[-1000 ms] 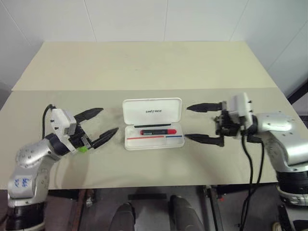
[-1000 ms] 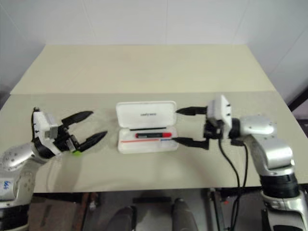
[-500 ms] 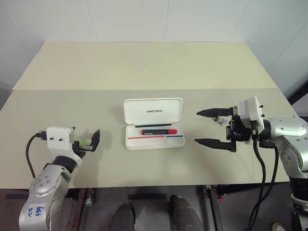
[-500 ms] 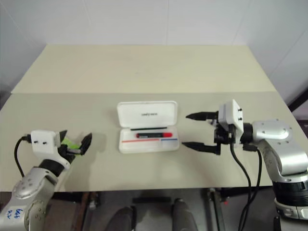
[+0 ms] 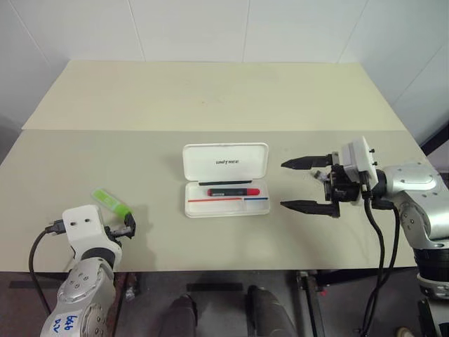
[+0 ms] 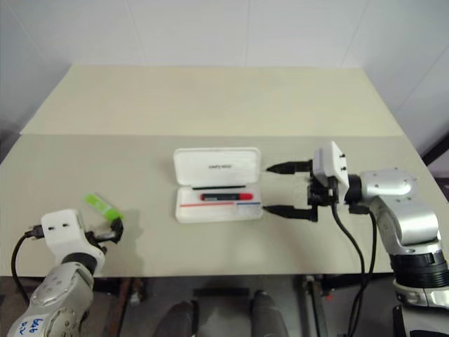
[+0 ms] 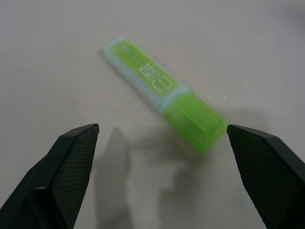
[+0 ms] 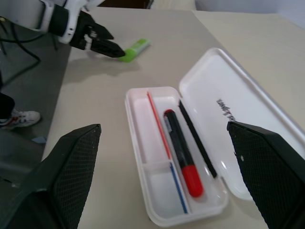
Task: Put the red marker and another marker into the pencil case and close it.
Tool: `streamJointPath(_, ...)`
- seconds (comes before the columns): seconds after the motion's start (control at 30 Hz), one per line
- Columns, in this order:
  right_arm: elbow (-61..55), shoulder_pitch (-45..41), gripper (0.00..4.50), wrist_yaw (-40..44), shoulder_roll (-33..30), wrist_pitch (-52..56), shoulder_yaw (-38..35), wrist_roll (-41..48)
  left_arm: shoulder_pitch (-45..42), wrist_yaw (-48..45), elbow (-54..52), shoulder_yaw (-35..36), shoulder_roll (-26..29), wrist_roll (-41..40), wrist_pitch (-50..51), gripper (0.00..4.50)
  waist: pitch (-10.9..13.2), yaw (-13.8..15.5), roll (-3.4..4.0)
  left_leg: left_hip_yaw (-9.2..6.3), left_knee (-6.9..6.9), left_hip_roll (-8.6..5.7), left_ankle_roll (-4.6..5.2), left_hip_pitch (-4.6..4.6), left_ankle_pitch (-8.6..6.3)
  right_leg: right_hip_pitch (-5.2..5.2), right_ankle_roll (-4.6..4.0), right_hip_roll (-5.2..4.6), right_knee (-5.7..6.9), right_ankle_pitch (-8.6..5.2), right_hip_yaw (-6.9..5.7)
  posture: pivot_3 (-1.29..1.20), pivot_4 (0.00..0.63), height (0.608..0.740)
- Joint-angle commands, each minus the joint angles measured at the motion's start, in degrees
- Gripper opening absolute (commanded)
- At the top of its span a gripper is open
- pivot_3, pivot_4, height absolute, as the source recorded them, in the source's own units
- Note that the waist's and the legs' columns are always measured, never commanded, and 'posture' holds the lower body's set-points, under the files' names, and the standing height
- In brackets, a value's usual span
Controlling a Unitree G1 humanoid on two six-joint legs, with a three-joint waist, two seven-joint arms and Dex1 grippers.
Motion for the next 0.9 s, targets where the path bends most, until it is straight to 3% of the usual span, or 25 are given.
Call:
streamJointPath(0.03,-2.3,-1.1,4.46,-0.5,0.1,-0.3,-0.6,0.8,-1.5,-0.7,0.7,0.6,0.9,1.0,-0.4,4.50,0.0,0.0,0.00,0.00,0.00,0.00,0.00,-0.01,0.00,0.00,0.00,0.00,-0.02,0.00,0.00,0.00,0.150,0.740)
streamJointPath(0.63,-5.0,-0.3,4.46,-3.7,1.0,0.0,-1.5,2.2,-7.5,-1.6,7.6,0.6,0.8,1.2,2.7,4.50,0.0,0.0,-0.01,0.00,-0.04,0.00,0.00,-0.04,0.00,0.00,0.01,0.00,-0.11,0.03,0.00,0.00,0.150,0.740)
streamJointPath(0.73,-5.2,-0.4,4.50,-4.2,1.5,-0.2,-1.6,2.1,-8.3,-1.7,8.0,1.4,0.9,1.2,4.3,3.91,0.0,0.1,-0.01,0.00,-0.05,0.00,0.00,-0.03,0.00,0.00,0.01,0.01,-0.10,0.03,-0.01,0.00,0.150,0.740)
streamJointPath(0.9,-4.7,-0.9,4.50,-4.5,2.0,-0.7,-1.5,1.8,-9.4,-2.1,8.4,2.6,1.3,1.4,5.2,2.21,0.0,0.1,-0.01,0.00,-0.05,0.00,0.00,-0.04,0.00,0.00,0.02,0.00,-0.10,0.03,0.00,0.00,0.150,0.740)
